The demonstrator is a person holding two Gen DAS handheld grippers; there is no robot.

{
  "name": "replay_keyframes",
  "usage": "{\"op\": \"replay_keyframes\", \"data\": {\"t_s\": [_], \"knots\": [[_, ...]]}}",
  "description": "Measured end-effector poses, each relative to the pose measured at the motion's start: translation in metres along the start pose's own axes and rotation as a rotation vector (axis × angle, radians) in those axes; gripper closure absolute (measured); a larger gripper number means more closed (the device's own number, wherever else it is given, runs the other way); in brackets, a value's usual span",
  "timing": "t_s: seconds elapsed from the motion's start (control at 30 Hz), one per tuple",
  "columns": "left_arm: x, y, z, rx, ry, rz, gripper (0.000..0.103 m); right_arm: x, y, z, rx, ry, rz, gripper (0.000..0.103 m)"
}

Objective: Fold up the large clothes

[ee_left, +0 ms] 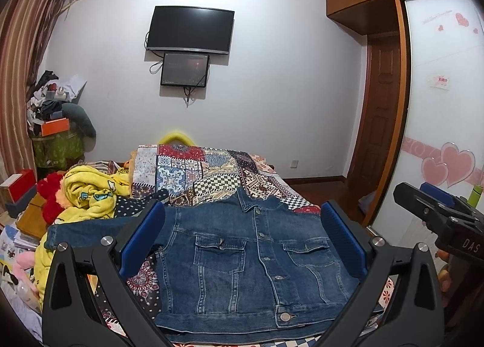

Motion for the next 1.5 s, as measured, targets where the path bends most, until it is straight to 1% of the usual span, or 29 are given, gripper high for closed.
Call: {"op": "replay_keyframes", "data": {"t_s": [0.1, 0.23, 0.4, 0.53, 0.63, 0.73, 0.83, 0.93, 1.03, 1.13, 1.23, 1.33, 1.37, 1.4, 1.47, 1.5], "knots": [[0.005, 0.005, 0.006, -0.006, 0.01, -0.007, 0.0, 0.004, 0.001, 0.005, 0.002, 0.012, -0.003, 0.0], [0.012, 0.016, 0.02, -0.038, 0.033, -0.006, 0.0, 0.014, 0.003, 0.016, 0.0, 0.045, -0.011, 0.0], [0.025, 0.042, 0.045, -0.105, 0.07, -0.021, 0.0, 0.029, 0.001, 0.037, 0.013, 0.085, -0.035, 0.0], [0.039, 0.072, 0.067, -0.168, 0.115, -0.04, 0.0, 0.049, -0.002, 0.063, 0.016, 0.147, -0.049, 0.0], [0.052, 0.101, 0.084, -0.243, 0.148, -0.041, 0.0, 0.064, -0.005, 0.082, 0.016, 0.198, -0.053, 0.0], [0.066, 0.136, 0.101, -0.344, 0.177, -0.047, 0.0, 0.076, -0.006, 0.099, 0.017, 0.241, -0.058, 0.0], [0.083, 0.176, 0.115, -0.415, 0.223, -0.05, 0.0, 0.089, -0.007, 0.12, 0.011, 0.29, -0.063, 0.0], [0.098, 0.211, 0.126, -0.443, 0.257, -0.067, 0.0, 0.101, -0.007, 0.144, -0.003, 0.348, -0.069, 0.0], [0.117, 0.255, 0.133, -0.489, 0.306, -0.1, 0.0, 0.111, -0.007, 0.166, -0.029, 0.399, -0.079, 0.0], [0.143, 0.301, 0.136, -0.514, 0.376, -0.167, 0.0, 0.128, -0.003, 0.191, -0.049, 0.471, -0.109, 0.0], [0.175, 0.34, 0.138, -0.5, 0.463, -0.288, 0.001, 0.152, 0.001, 0.212, -0.092, 0.568, -0.121, 0.0], [0.202, 0.369, 0.137, -0.481, 0.521, -0.41, 0.01, 0.177, 0.004, 0.228, -0.113, 0.665, -0.102, 0.0], [0.21, 0.377, 0.137, -0.467, 0.538, -0.464, 0.015, 0.182, 0.004, 0.234, -0.12, 0.69, -0.095, 0.0], [0.218, 0.384, 0.137, -0.45, 0.55, -0.526, 0.017, 0.188, 0.005, 0.237, -0.125, 0.712, -0.087, 0.0], [0.232, 0.396, 0.14, -0.402, 0.555, -0.666, 0.026, 0.197, 0.006, 0.247, -0.129, 0.746, -0.073, 0.0], [0.235, 0.399, 0.142, -0.386, 0.553, -0.701, 0.028, 0.201, 0.007, 0.25, -0.127, 0.759, -0.069, 0.0]]}}
Point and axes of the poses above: each gripper's, at about its wrist camera, not at the fingertips, and z roughly the way its jaws point, y to its left, x to its underside, the point moved 7 cm from there along z, roughly the way its jaws point, and after that the axes turned 14 degrees about -y, right-handed, at the moved point
